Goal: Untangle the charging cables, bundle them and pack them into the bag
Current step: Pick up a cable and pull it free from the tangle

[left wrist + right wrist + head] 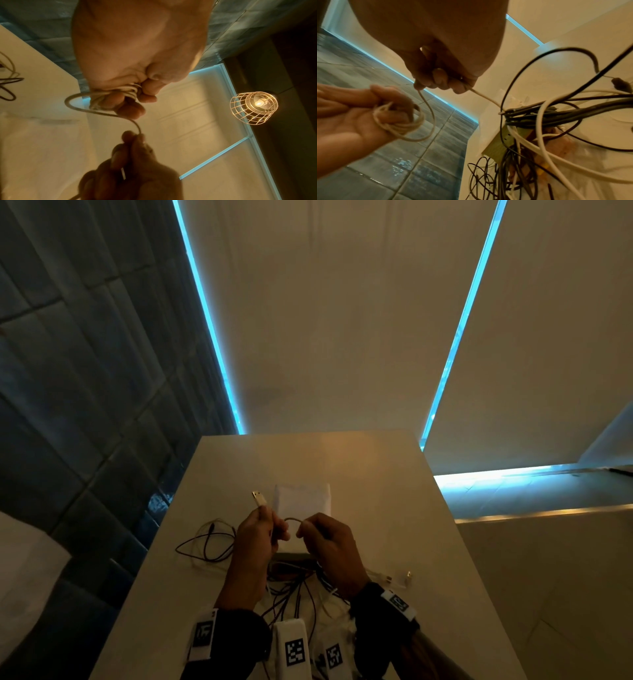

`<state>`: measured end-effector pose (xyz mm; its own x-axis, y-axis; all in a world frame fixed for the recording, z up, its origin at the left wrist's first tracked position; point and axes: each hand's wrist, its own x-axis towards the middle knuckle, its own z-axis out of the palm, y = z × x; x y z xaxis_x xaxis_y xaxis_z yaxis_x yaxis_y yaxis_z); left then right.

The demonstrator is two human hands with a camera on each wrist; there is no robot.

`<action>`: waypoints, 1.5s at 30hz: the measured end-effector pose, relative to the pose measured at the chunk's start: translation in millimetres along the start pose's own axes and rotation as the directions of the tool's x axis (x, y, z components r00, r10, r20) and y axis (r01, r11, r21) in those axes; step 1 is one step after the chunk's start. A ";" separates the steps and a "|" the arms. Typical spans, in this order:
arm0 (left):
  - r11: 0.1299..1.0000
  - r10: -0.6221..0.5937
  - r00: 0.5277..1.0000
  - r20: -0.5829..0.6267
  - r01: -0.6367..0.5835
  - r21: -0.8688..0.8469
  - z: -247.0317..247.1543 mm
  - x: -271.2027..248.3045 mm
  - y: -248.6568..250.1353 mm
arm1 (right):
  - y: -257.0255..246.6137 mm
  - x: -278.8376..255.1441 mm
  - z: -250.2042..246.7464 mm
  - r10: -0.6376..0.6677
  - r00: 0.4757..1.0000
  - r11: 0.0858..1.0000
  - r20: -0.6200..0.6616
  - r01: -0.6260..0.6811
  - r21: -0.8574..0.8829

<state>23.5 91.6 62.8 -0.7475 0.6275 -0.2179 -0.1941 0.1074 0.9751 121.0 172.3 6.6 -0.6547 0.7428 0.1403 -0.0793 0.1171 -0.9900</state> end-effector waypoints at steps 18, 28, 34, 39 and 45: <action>0.825 0.074 0.993 0.091 -0.010 -0.565 4.9 -3.9 7.4 | 23.9 -11.2 -2.6 0.084 0.970 0.995 0.227 -0.093 0.030; 0.845 0.093 0.992 0.089 -0.031 -0.534 1.9 -7.5 4.4 | 64.9 -18.4 -5.2 0.134 0.980 0.981 0.149 -0.109 -0.162; 0.833 0.128 0.986 0.111 -0.046 -0.551 -2.5 -11.2 10.9 | 75.0 -19.1 -0.4 0.141 0.976 0.972 0.163 -0.106 -0.210; 0.836 0.147 0.982 0.122 -0.057 -0.546 -7.2 -13.0 17.6 | 82.0 -19.3 3.4 0.127 0.980 0.972 0.154 -0.092 -0.217; 0.820 0.161 0.982 0.100 -0.076 -0.568 -14.1 -11.2 22.5 | 90.5 -20.4 5.2 0.175 0.969 0.961 0.172 -0.130 -0.245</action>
<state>18.5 76.1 86.6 -0.7020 0.7102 -0.0533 -0.4625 -0.3977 0.7924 123.2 164.4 -85.9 -0.7780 0.6269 -0.0404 0.1931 0.1774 -0.9650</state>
